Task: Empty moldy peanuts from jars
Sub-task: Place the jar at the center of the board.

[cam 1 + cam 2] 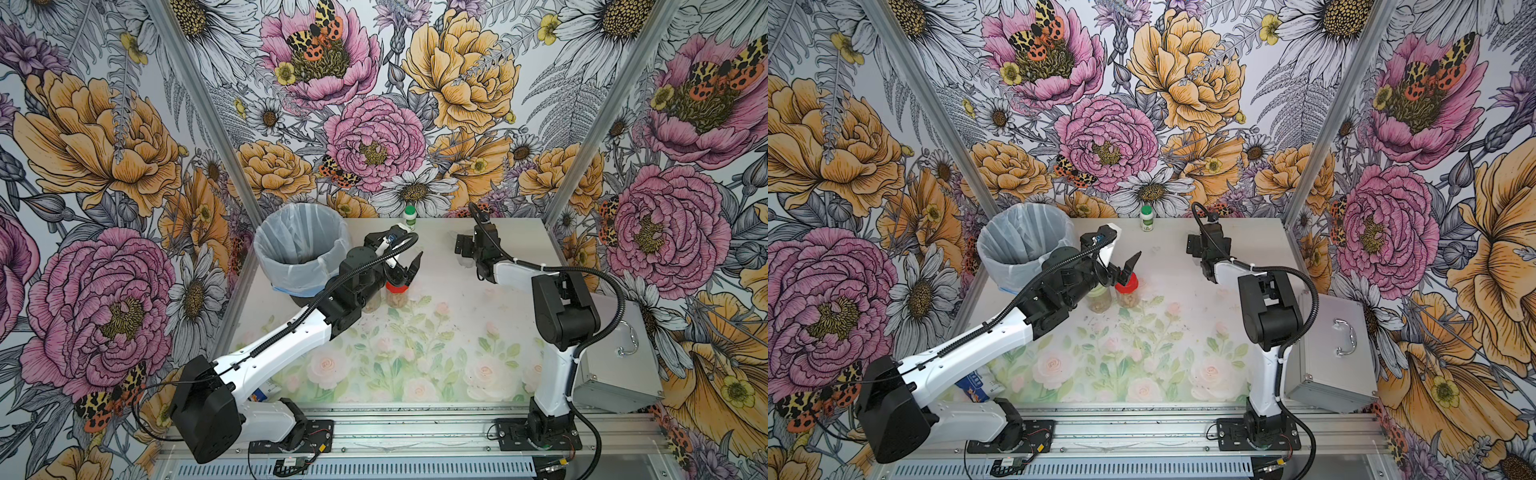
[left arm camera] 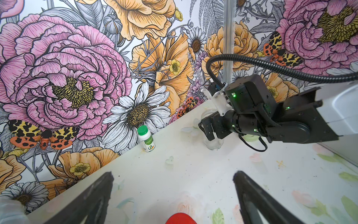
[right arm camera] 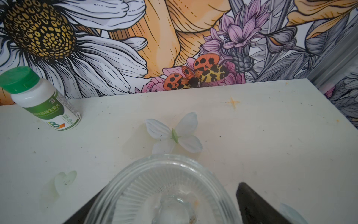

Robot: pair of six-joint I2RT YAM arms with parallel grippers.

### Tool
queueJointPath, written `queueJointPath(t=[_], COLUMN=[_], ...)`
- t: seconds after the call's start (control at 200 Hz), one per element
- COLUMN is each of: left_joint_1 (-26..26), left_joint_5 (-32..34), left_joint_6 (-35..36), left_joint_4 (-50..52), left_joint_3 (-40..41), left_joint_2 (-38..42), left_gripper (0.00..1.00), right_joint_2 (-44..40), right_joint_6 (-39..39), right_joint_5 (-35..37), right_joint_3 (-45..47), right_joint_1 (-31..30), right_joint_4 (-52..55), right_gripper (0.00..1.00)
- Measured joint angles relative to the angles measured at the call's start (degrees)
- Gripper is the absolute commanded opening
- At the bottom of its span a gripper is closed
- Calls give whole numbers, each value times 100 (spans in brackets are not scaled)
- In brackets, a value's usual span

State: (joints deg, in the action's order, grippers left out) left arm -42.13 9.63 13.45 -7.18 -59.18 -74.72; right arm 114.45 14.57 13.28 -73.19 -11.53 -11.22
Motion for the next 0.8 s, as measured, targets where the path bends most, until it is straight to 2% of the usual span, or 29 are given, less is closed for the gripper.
queueJointPath(t=[0.19, 0.801], left_joint_1=[4, 63], left_joint_5=[0, 61], left_joint_6=[0, -2], left_joint_4=[-4, 2], left_joint_3=[2, 144], left_joint_2=[-4, -4], left_gripper=[99, 99], right_joint_2=[-155, -1375], right_joint_6=[101, 98], right_joint_5=[-2, -162], right_joint_3=[262, 892], right_joint_1=[-2, -157], right_joint_4=[4, 105], right_gripper=[98, 98])
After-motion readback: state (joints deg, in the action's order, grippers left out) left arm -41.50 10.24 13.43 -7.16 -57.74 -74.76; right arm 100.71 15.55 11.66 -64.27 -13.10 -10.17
